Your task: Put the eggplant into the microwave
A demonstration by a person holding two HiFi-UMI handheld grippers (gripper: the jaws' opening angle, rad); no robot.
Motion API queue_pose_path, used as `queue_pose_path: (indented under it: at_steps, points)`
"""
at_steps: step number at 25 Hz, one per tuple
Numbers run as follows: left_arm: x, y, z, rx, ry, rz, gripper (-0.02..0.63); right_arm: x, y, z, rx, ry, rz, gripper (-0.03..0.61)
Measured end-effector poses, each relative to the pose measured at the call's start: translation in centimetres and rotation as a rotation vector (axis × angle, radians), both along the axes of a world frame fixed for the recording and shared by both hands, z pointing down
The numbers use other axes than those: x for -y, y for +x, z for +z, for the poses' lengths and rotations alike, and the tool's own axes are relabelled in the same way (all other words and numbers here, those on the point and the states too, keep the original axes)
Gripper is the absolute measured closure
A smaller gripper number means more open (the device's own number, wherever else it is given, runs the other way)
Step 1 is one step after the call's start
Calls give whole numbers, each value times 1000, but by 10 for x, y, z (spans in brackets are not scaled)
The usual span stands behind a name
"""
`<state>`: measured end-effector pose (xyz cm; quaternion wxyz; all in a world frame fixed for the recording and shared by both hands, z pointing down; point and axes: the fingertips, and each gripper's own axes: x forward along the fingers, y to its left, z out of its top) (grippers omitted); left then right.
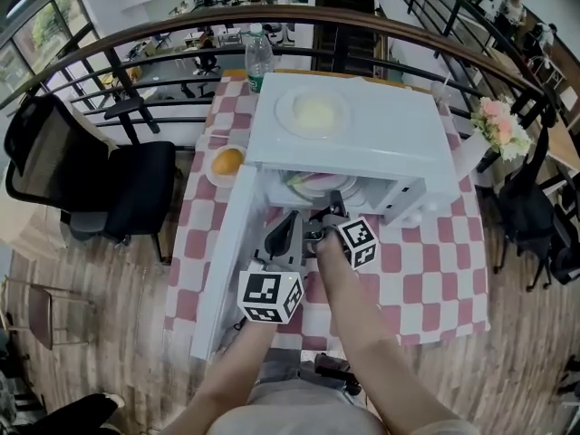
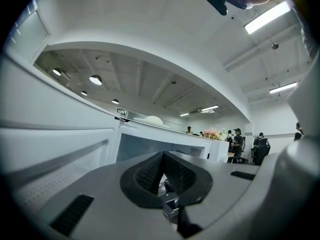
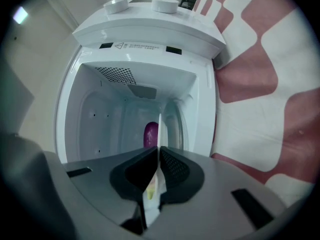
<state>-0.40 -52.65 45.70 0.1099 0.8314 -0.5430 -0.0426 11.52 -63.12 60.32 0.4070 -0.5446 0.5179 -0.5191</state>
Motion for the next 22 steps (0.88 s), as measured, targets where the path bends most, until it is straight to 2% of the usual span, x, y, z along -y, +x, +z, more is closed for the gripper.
queue_pose_path:
  at_steps: [7, 22]
  points:
    - [-2, 2, 0, 2, -4, 9, 609, 4, 1, -3, -93, -79, -13, 545]
    - [-6, -1, -2, -14, -13, 4, 609, -5, 7, 2, -167, -193, -45, 526]
